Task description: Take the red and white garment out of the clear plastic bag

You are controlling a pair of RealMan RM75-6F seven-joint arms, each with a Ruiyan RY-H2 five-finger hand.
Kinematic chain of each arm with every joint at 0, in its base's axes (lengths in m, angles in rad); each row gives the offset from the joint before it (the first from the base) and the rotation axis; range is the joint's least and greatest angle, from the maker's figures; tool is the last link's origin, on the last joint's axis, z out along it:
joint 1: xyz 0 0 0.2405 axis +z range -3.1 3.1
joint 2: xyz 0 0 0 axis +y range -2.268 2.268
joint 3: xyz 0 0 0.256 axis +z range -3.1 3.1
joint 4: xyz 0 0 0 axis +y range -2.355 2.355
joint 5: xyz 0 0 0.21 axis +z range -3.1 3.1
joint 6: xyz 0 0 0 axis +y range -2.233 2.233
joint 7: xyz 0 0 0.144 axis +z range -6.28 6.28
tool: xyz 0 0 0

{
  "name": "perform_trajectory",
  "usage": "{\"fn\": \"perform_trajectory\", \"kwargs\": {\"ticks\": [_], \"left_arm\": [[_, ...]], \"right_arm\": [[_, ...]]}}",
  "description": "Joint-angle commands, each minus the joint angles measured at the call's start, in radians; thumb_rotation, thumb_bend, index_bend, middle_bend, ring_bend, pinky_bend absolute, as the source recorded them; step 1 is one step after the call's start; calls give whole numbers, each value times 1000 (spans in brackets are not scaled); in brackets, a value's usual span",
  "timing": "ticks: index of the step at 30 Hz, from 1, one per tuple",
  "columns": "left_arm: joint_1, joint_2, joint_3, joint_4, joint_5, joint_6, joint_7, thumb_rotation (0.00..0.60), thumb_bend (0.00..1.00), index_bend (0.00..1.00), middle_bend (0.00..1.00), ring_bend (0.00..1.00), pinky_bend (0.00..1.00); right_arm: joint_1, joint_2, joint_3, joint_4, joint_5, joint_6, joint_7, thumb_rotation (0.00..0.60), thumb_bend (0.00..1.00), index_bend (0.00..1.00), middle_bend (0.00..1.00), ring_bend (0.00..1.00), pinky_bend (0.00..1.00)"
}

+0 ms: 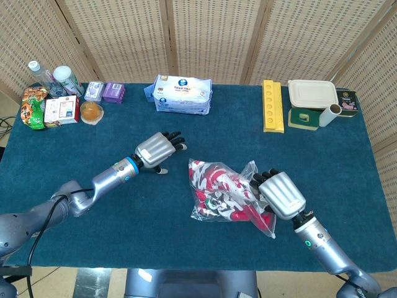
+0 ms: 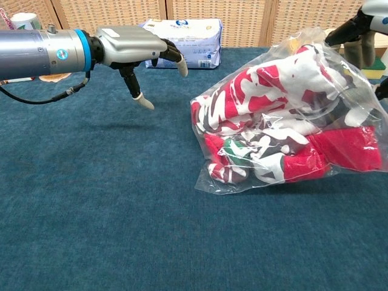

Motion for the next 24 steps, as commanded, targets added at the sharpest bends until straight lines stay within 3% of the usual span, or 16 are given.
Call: {"fn": "perform_trajectory", "kwargs": {"ticks": [1, 9, 24], "left_arm": [[-27, -52, -31, 37, -14, -39, 5, 600, 133, 235, 182, 104, 297], [-55, -131, -53, 105, -13, -82, 2, 600, 184, 244, 182, 104, 297], [-103, -256, -71, 247, 0, -146, -72, 600, 288, 368, 182, 104, 297]], "right_arm": [[2, -1, -1, 4, 0, -1, 7, 600, 545, 712, 463, 558, 509], [1, 3, -4, 10, -6, 4, 23, 600, 546, 713, 463, 558, 508], [6, 8, -10, 47, -5, -3, 89, 600, 545, 716, 466, 559, 502]]}}
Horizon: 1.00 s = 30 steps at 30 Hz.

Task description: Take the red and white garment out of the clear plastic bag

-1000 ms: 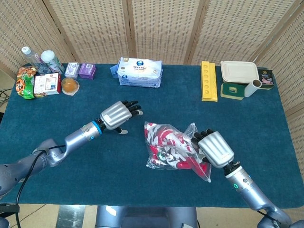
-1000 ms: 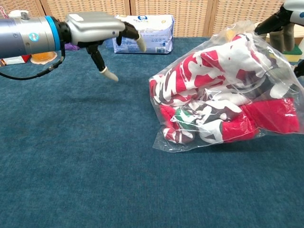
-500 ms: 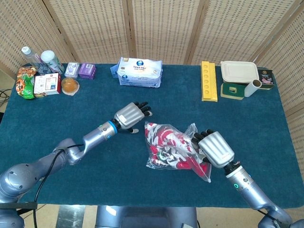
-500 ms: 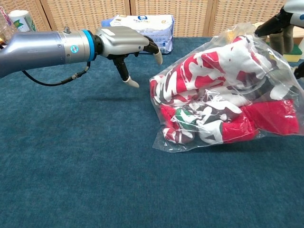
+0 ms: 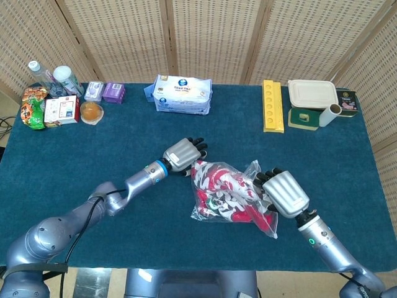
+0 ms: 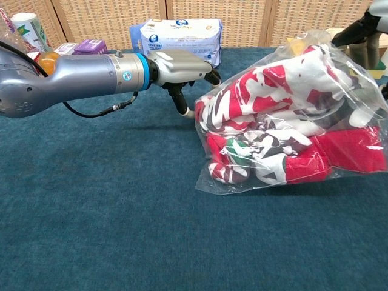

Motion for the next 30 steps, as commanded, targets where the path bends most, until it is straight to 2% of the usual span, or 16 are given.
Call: {"fn": "perform_trajectory", "kwargs": {"ticks": [1, 12, 18, 26, 30], "left_arm": [[-3, -13, 0, 16, 8, 6, -20, 600, 299, 386, 182, 104, 297], [6, -49, 19, 77, 35, 33, -70, 600, 379, 613, 200, 104, 324], [28, -26, 40, 62, 52, 61, -97, 600, 400, 670, 242, 117, 333], [90, 73, 65, -54, 68, 140, -128, 600, 411, 718, 279, 139, 337], [146, 175, 87, -182, 64, 179, -132, 600, 410, 727, 293, 151, 342]], "right_arm": [[3, 0, -2, 9, -1, -3, 14, 600, 545, 716, 465, 559, 501], [14, -13, -8, 32, 8, -27, 56, 600, 545, 716, 468, 559, 497], [26, -19, -14, 30, 0, -44, 84, 600, 546, 718, 473, 559, 497], [43, -15, -38, -9, -32, -75, 100, 600, 545, 720, 484, 561, 496], [57, -11, -54, -54, -61, -97, 97, 600, 546, 720, 486, 560, 496]]}}
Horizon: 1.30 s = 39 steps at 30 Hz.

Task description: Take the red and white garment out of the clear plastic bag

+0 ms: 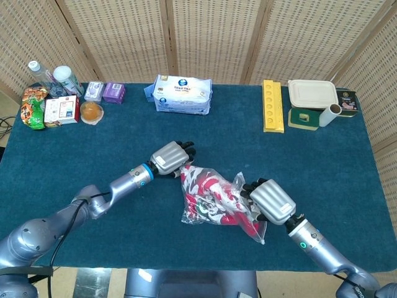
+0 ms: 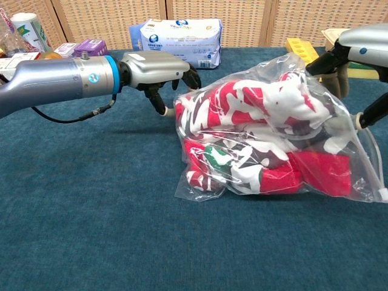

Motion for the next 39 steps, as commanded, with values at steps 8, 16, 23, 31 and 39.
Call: {"fn": "perform_trajectory", "kwargs": {"ticks": [8, 16, 23, 31, 39], "left_arm": [[115, 229, 47, -282, -23, 43, 41, 600, 416, 739, 294, 152, 344], [152, 213, 21, -290, -56, 44, 81, 600, 433, 805, 352, 201, 367], [170, 154, -26, -242, -64, 94, 30, 600, 448, 868, 424, 268, 406], [177, 138, -38, -212, -67, 88, 11, 600, 465, 911, 451, 286, 411], [196, 149, -45, -203, -91, 61, -16, 600, 471, 924, 457, 291, 417]], "right_arm": [[35, -13, -11, -46, -12, -53, -13, 600, 546, 719, 489, 559, 496], [44, -29, -14, -32, 7, -74, -16, 600, 546, 721, 489, 560, 494], [45, -26, -20, -31, 16, -79, -16, 600, 546, 722, 491, 560, 493], [48, -25, -20, -20, 27, -83, -4, 600, 547, 723, 496, 561, 493], [42, -12, -9, -8, 43, -63, 11, 600, 548, 724, 499, 562, 493]]}}
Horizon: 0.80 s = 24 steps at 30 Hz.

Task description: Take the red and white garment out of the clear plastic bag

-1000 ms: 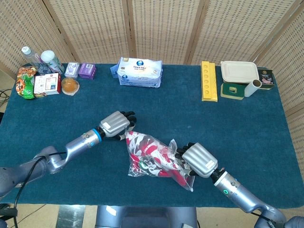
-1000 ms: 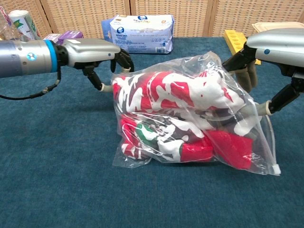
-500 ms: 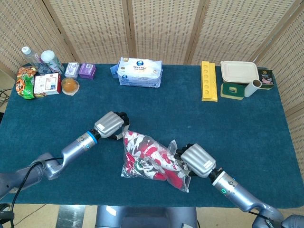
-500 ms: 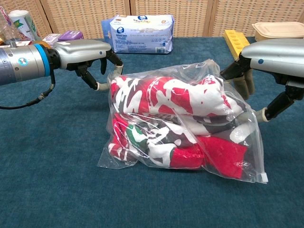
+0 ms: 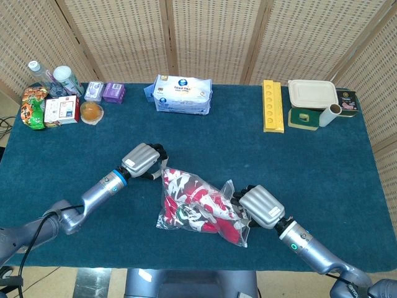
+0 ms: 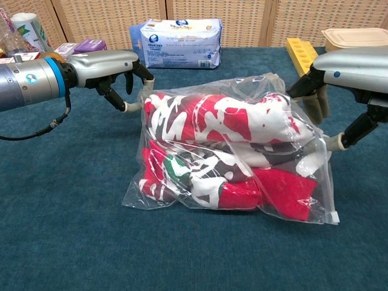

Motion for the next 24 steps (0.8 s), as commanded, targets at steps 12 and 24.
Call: {"fn": "perform_trajectory", "kwargs": {"ticks": [12, 24], "left_arm": [[45, 39, -7, -3, -22, -8, -37, 600, 475, 924, 458, 291, 423], [95, 82, -13, -5, -43, 4, -47, 600, 479, 933, 461, 293, 431]], "right_arm": [[-10, 23, 9, 7, 16, 24, 9, 600, 549, 729, 506, 566, 494], [-28, 38, 19, 23, 40, 53, 8, 600, 551, 731, 512, 570, 494]]}}
